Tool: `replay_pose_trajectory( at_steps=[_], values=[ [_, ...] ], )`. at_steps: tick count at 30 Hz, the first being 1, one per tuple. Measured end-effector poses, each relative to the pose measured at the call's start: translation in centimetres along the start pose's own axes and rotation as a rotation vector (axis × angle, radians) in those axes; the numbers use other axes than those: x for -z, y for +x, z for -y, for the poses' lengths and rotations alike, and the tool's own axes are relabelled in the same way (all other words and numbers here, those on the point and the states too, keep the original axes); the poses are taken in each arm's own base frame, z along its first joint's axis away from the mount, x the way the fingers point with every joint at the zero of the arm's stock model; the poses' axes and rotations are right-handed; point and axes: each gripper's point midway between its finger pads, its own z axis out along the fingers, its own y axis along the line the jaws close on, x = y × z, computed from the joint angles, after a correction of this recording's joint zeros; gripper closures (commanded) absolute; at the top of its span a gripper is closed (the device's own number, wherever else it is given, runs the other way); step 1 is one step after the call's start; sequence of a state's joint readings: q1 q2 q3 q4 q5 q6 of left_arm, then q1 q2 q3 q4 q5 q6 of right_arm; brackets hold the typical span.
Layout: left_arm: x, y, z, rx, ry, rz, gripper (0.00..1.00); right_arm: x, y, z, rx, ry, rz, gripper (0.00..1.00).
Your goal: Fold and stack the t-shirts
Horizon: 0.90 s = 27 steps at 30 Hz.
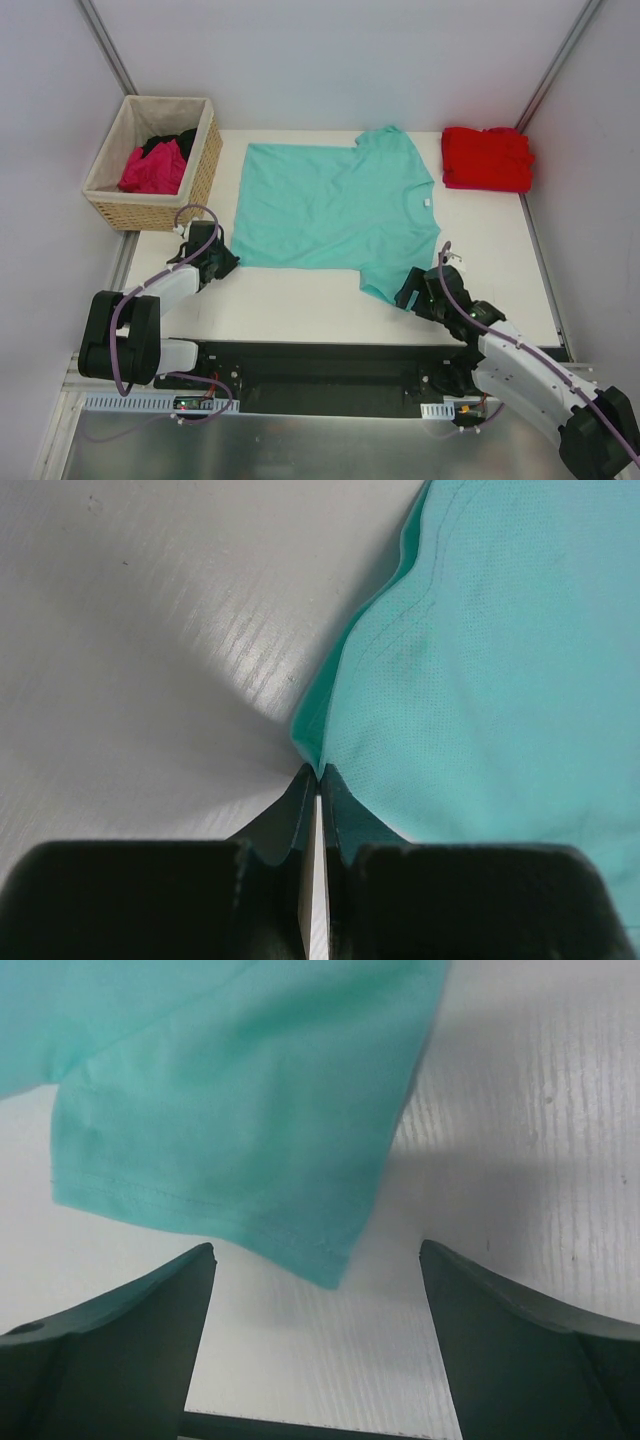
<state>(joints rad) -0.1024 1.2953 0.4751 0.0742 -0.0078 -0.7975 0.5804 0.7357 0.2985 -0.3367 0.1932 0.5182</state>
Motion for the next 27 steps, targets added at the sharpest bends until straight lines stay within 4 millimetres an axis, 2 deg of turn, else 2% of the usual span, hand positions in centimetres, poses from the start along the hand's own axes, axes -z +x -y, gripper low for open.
replay_pose_trajectory(
  at_steps=[3,4,7,15,19,27],
  values=[
    [0.0,0.0,0.0,0.000,0.000,0.000,1.00,-0.4,-0.5,0.1,-0.024,0.003,0.018,0.27],
    [0.0,0.0,0.0,0.000,0.000,0.000,1.00,-0.5,-0.6,0.1,-0.027,0.005,0.021,0.35],
    [0.0,0.0,0.0,0.000,0.000,0.000,1.00,-0.8,-0.6,0.4,-0.037,0.014,0.017,0.46],
    [0.0,-0.1,-0.1,0.004,-0.003,0.002,1.00,-1.2,-0.7,0.1,-0.058,0.008,0.010,0.49],
    [0.0,-0.1,-0.1,0.004,-0.003,0.002,1.00,-1.3,-0.6,0.0,-0.071,0.000,0.007,0.55],
    [0.0,-0.1,-0.1,0.004,-0.003,0.002,1.00,-1.4,-0.2,-0.8,-0.112,-0.025,-0.019,0.57]
  ],
)
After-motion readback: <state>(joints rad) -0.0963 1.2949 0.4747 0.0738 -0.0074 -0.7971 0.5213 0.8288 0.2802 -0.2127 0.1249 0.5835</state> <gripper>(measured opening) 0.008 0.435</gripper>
